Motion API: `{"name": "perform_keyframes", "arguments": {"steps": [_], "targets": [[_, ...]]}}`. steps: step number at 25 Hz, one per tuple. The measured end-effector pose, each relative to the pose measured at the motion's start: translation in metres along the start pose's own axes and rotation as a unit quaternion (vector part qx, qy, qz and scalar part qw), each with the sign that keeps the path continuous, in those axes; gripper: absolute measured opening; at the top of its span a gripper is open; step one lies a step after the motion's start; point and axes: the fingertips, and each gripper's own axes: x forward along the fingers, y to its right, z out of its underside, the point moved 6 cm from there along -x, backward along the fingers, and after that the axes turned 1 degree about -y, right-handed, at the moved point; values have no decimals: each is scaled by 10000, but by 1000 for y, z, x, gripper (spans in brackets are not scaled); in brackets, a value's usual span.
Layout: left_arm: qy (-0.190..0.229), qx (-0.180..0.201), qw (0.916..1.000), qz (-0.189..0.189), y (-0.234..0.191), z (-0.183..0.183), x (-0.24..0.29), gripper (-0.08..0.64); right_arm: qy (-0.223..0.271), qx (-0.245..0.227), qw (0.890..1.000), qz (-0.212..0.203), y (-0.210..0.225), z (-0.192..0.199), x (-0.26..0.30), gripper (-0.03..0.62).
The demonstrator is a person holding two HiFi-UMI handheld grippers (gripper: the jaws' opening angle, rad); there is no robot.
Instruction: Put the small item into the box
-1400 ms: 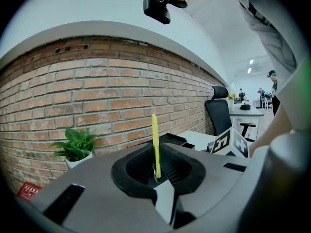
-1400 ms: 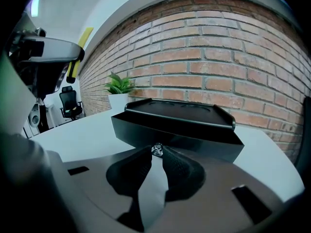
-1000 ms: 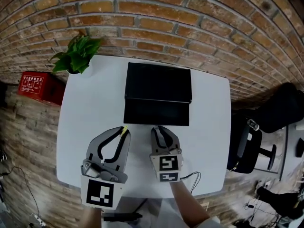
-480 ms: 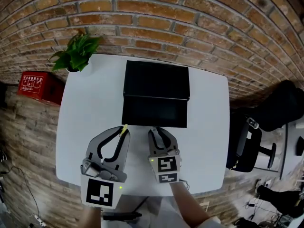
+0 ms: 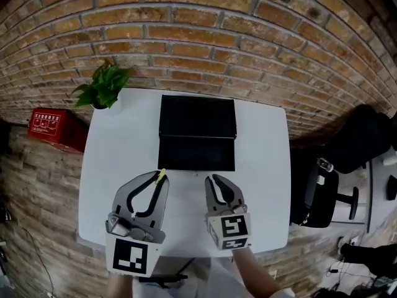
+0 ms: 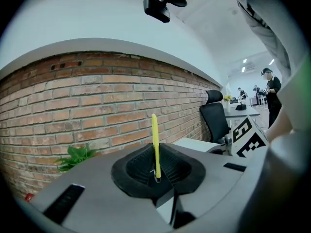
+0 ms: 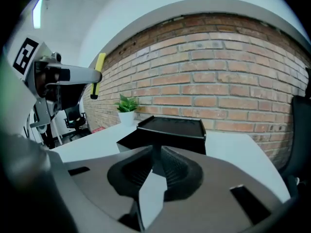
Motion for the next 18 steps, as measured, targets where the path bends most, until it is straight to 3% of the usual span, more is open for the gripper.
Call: {"name": "perform_keyframes", "arguments": {"steps": [11, 18], "targets": [[349, 338, 9988, 52, 11, -55, -25, 52, 890, -348, 9950, 304, 25, -83, -73, 66], [596, 221, 9980, 55, 16, -79, -40, 52, 1402, -501, 9877, 472, 36, -117, -114, 66]]}}
